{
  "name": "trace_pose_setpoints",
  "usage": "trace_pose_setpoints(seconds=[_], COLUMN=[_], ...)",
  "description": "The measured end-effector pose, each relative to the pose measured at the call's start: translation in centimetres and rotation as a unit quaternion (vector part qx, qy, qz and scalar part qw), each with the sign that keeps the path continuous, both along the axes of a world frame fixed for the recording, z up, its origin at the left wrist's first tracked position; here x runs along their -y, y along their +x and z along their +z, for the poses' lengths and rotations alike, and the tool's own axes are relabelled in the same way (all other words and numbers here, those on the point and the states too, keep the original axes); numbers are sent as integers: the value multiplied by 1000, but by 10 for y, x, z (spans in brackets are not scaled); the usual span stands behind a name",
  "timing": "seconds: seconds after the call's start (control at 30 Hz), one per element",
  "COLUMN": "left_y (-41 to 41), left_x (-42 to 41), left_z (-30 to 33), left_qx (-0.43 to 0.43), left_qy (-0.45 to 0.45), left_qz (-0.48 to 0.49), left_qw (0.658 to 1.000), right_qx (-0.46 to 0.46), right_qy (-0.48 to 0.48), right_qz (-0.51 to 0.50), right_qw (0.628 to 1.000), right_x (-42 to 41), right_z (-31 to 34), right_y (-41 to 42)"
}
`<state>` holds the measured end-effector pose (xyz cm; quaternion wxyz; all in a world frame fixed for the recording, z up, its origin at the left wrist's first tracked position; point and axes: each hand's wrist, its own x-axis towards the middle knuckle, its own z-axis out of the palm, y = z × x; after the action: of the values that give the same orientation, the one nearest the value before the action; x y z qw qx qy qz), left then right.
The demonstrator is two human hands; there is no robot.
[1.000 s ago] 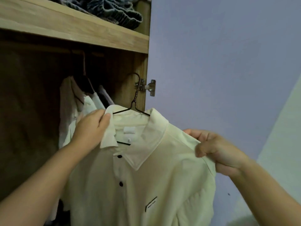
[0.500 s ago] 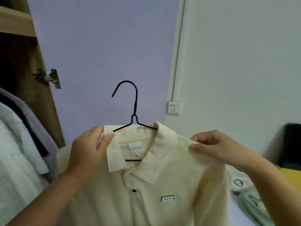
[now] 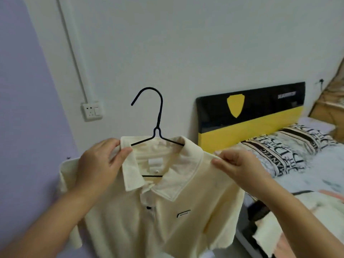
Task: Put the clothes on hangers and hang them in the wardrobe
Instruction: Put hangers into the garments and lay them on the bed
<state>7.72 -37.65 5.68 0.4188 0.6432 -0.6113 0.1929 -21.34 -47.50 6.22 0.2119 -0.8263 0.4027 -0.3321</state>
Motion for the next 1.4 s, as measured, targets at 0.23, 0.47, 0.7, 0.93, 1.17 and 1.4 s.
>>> trace_pose_setpoints(seconds=[0.23,0.47,0.7,0.93,1.17,1.4], left_y=[-99,-241,-380,-490,-574,-640], left_x=[69,131,175,219,296,386], left_z=[-8,-15,-26,-18,3,-5], left_qx=[-20,-26,-18,-23,-32,-11], left_qy=[19,23,27,46,20,68], left_qz=[-134,-258,-357,-434,-487,-544], left_qw=[991,966,933,899,873,836], right_qx=[14,32,36,68,76,71], right_qy=[-1,17,41,32,-27,-43], right_qz=[-139,-266,-364,-445,-521,-583], right_qw=[990,963,930,892,849,809], right_x=[-12,-31,-41,-37,9,85], right_z=[-3,-7,-16,-12,1,-17], right_y=[-116,-248,-373,-458,-516,-572])
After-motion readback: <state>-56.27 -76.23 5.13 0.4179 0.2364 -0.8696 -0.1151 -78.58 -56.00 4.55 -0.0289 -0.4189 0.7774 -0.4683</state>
